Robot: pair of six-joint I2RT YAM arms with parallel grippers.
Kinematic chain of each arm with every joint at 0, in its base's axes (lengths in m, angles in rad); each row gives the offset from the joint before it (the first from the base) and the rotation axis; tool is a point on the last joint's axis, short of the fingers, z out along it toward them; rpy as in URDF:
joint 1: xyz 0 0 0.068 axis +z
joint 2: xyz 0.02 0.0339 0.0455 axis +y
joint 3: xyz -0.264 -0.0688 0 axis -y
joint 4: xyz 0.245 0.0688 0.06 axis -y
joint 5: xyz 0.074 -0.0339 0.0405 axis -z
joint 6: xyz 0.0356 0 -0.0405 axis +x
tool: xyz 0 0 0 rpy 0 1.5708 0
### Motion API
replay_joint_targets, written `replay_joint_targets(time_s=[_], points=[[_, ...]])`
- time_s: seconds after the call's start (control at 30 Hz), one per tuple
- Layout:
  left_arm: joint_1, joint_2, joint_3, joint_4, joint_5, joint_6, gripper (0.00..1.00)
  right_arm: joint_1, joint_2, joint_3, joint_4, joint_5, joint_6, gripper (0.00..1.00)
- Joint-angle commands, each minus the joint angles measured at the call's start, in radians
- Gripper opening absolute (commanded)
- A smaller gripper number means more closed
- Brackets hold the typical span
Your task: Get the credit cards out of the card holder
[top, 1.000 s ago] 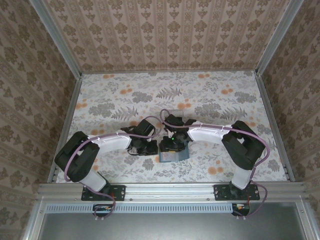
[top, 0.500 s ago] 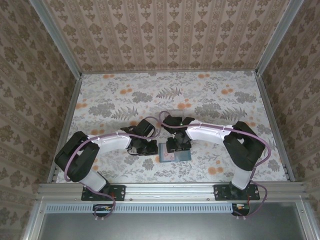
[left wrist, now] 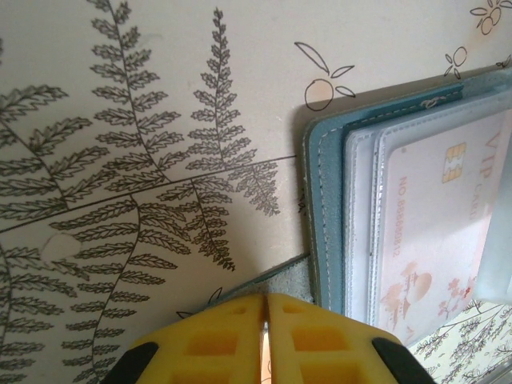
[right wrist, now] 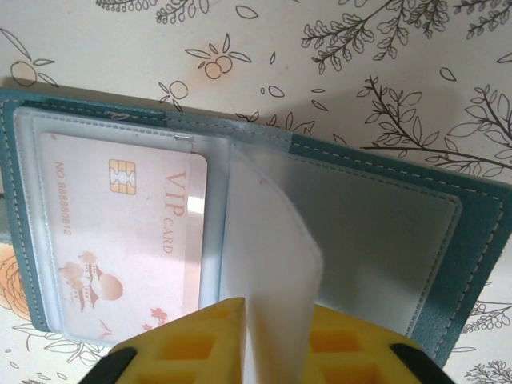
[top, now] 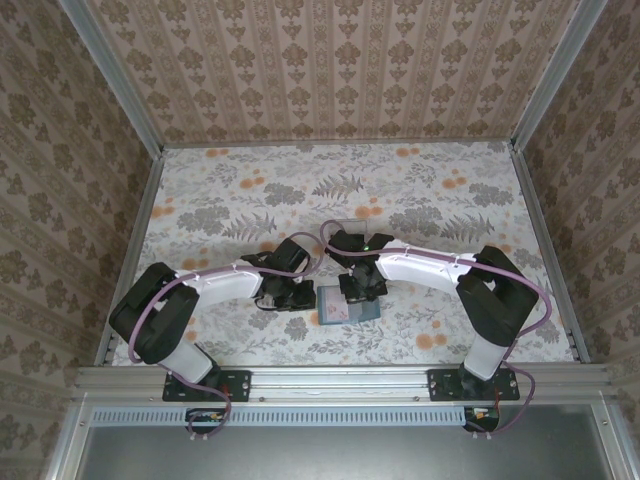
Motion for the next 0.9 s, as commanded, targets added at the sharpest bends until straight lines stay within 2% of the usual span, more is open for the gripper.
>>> replay_joint_targets(time_s=[0.0,0.1,0.13,0.2,0.4,0.67,0.87], points=[[0.002,0.017,0.015,-0.064,-0.025,0.028,0.11,0.006,-0.022,-0.024,-0.020,0.029,-0.010,0.14],[0.002,0.017,0.017,-0.070,-0.030,0.027,0.11,0.004,-0.016,-0.037,-0.027,0.061,-0.014,0.13],[0.002,0.017,0.016,-0.069,-0.029,0.028,0.11,0.004,-0.012,-0.041,-0.031,0.074,-0.015,0.15],[0.001,0.016,0.022,-0.070,-0.028,0.025,0.11,0.004,-0.008,-0.046,-0.041,0.096,-0.017,0.25],[-0.010,0.008,0.056,-0.090,-0.031,0.029,0.11,0.004,-0.006,-0.045,-0.095,0.172,-0.021,0.44],[-0.035,-0.013,0.141,-0.128,-0.044,0.027,0.11,0.004,-0.047,-0.045,-0.109,0.173,-0.021,0.47],[-0.067,0.019,0.169,-0.087,-0.025,-0.004,0.11,0.003,-0.077,-0.045,-0.084,0.127,-0.022,0.42]])
